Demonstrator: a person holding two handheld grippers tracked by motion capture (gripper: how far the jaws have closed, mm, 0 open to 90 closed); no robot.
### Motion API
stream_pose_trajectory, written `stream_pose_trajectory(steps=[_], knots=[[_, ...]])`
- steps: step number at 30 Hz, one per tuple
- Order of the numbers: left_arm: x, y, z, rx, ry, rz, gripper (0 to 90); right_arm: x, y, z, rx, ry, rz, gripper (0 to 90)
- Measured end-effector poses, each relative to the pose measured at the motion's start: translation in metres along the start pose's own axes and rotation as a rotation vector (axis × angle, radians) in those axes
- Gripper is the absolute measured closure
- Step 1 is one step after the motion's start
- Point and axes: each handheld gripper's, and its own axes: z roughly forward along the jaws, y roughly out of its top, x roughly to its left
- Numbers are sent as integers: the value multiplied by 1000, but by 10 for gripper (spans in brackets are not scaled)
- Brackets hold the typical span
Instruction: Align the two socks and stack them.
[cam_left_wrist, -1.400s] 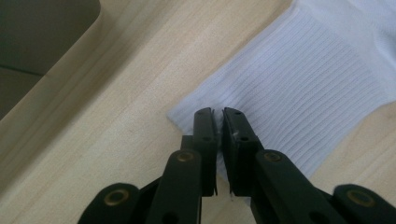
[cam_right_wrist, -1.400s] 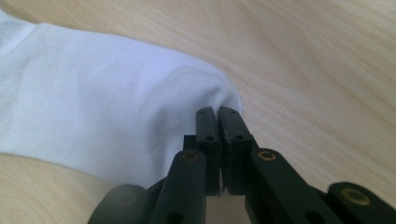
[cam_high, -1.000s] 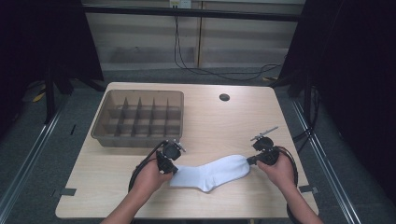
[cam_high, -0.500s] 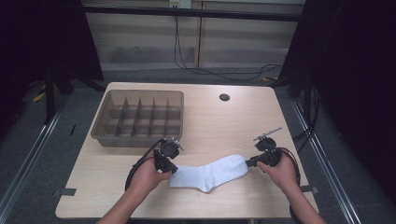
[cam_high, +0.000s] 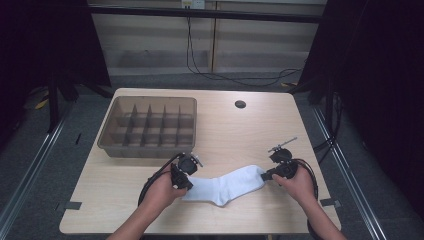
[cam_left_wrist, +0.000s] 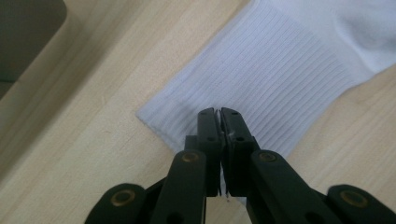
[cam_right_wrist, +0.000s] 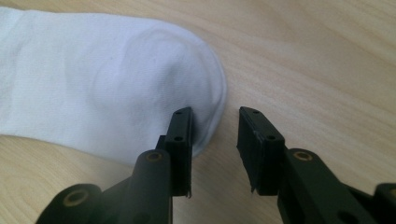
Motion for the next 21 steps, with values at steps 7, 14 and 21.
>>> stream_pose_trajectory(steps=[7,14,21], knots=[[-2,2,5,10,7,25,900,1,4,1,10,42,13,856],[-3,4,6,15,7,20,900,-4,4,-4,-4,72,23,890],[-4,5,8,16,8,24,900,-4,4,-7,-18,78,26,893]])
